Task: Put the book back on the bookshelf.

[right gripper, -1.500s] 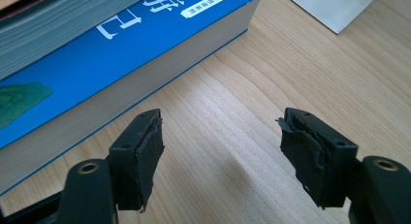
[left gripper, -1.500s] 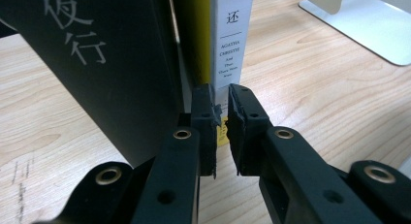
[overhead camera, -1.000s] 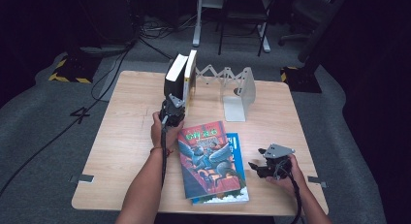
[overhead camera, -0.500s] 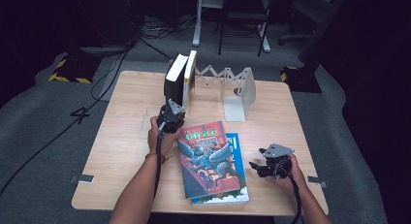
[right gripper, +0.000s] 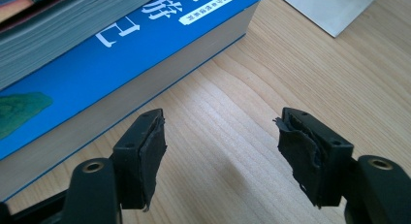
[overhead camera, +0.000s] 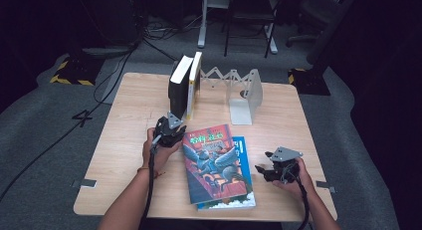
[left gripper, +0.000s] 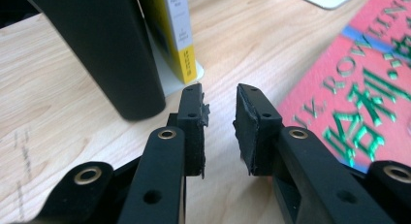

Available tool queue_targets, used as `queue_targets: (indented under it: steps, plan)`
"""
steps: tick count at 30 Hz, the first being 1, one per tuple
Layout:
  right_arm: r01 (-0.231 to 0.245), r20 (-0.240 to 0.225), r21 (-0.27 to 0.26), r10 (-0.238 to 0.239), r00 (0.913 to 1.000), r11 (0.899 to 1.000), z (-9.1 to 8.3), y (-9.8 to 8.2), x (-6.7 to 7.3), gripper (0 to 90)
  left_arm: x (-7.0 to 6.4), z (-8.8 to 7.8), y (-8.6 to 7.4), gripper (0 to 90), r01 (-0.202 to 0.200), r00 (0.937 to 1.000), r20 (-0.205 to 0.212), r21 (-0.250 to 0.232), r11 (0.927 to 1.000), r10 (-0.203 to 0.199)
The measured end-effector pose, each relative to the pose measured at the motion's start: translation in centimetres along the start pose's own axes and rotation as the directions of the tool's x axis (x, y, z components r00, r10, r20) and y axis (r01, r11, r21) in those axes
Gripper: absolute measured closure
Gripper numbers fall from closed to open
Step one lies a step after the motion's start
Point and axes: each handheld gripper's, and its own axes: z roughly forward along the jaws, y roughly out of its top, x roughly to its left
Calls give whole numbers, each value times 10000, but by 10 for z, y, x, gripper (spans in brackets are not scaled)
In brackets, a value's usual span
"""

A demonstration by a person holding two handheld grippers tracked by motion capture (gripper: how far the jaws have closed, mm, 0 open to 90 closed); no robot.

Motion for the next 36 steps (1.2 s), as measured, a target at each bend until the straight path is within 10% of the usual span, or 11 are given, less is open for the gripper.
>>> queue_targets:
  steps: [19, 26, 30, 36]
  plan:
    - [-80, -483, -246, 68, 9988, 9997, -7, 7, 4, 351, -14, -42, -24, 664, -1377, 9852, 1016, -73, 9904, 1377]
    - [87, -632, -328, -107, 9979, 9994, -14, 12, 9, 350, -25, -53, -42, 585, -1945, 9672, 1673, 36, 9809, 1912]
    - [256, -924, -373, -289, 9953, 9990, -18, 18, 15, 342, -36, -59, -51, 515, -2441, 9444, 2348, 324, 9692, 2300]
    - [606, -1116, -534, -662, 9915, 9967, -24, 28, 27, 320, -43, -71, -66, 416, -2624, 9358, 2590, 591, 9631, 2391]
